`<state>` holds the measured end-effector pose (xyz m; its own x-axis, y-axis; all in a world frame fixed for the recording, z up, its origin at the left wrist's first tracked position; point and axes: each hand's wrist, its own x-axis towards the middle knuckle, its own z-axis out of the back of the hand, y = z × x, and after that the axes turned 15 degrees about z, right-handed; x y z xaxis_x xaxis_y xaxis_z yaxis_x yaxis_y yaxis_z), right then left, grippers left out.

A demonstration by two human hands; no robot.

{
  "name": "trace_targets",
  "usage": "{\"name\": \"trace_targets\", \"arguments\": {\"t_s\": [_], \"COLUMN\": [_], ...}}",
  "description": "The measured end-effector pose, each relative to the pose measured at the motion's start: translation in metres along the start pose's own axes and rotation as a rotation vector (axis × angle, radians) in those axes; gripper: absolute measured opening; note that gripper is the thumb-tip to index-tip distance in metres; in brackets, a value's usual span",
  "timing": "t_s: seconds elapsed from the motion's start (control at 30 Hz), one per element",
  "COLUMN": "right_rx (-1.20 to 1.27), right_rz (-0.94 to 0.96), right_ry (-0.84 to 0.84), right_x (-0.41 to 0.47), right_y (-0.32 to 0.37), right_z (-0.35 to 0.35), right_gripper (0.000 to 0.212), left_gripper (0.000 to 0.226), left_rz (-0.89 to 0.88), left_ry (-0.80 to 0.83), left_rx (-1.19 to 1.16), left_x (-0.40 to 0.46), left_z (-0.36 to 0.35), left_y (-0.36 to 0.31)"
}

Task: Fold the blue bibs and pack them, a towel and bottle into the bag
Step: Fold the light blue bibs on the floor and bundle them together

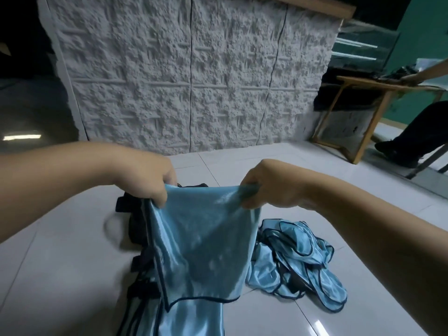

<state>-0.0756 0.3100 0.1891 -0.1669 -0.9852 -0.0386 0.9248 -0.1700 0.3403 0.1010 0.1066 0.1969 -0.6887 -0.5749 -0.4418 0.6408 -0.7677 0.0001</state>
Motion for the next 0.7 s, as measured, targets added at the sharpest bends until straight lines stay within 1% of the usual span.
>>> {"name": "trace_targets", "arguments": {"t_s": [0.03, 0.07, 0.1, 0.13, 0.17, 0.23, 0.27, 0.3, 0.33, 0.37, 0.4, 0.43, 0.5, 0.53, 0.6, 0.7], "right_rx": [0.069, 0.165, 0.275, 0.365, 0.433, 0.515, 0.532, 0.544, 0.540, 0.516, 0.443, 0.326, 0.067, 0.006, -0.001, 0.068], "right_rz": [0.012, 0.013, 0.012, 0.008, 0.007, 0.012, 0.004, -0.011, -0.030, -0.056, -0.085, -0.098, -0.091, -0.089, -0.141, -0.250], "right_ry": [0.027, 0.068, 0.110, 0.144, 0.168, 0.211, 0.229, 0.241, 0.250, 0.256, 0.253, 0.244, 0.199, 0.165, 0.120, 0.041], "right_x": [-0.003, -0.006, -0.008, -0.009, -0.010, -0.005, -0.004, -0.002, 0.002, 0.008, 0.016, 0.026, 0.046, 0.055, 0.071, 0.090], "right_y": [0.000, -0.001, -0.002, -0.005, -0.008, -0.014, -0.018, -0.021, -0.026, -0.032, -0.038, -0.044, -0.056, -0.061, -0.072, -0.089], "right_z": [-0.002, -0.006, -0.011, -0.017, -0.024, -0.043, -0.051, -0.062, -0.074, -0.088, -0.104, -0.120, -0.154, -0.171, -0.204, -0.235], "right_gripper": [0.013, 0.026, 0.033, 0.031, 0.025, 0.015, 0.014, 0.020, 0.027, 0.031, 0.031, 0.027, 0.011, 0.007, 0.009, 0.025], "left_gripper": [0.012, 0.009, 0.010, 0.016, 0.020, 0.019, 0.023, 0.025, 0.023, 0.017, 0.011, 0.013, 0.023, 0.022, 0.017, 0.012], "left_rz": [-0.011, -0.020, -0.019, -0.015, -0.020, -0.028, -0.028, -0.014, 0.010, 0.035, 0.065, 0.097, 0.133, 0.140, 0.162, 0.219], "left_ry": [0.047, 0.112, 0.186, 0.262, 0.329, 0.443, 0.487, 0.530, 0.539, 0.504, 0.427, 0.328, 0.168, 0.106, 0.003, -0.133], "left_rx": [-0.025, -0.080, -0.148, -0.207, -0.261, -0.344, -0.386, -0.427, -0.466, -0.482, -0.476, -0.456, -0.404, -0.365, -0.316, -0.369], "left_x": [-0.003, -0.006, -0.005, -0.003, 0.000, 0.007, 0.013, 0.021, 0.029, 0.041, 0.055, 0.072, 0.104, 0.119, 0.145, 0.171], "left_z": [-0.005, -0.011, -0.017, -0.023, -0.030, -0.052, -0.062, -0.075, -0.089, -0.104, -0.119, -0.135, -0.167, -0.181, -0.206, -0.229], "left_y": [0.004, 0.006, 0.008, 0.010, 0.014, 0.022, 0.024, 0.026, 0.027, 0.029, 0.030, 0.033, 0.035, 0.035, 0.036, 0.035]}}
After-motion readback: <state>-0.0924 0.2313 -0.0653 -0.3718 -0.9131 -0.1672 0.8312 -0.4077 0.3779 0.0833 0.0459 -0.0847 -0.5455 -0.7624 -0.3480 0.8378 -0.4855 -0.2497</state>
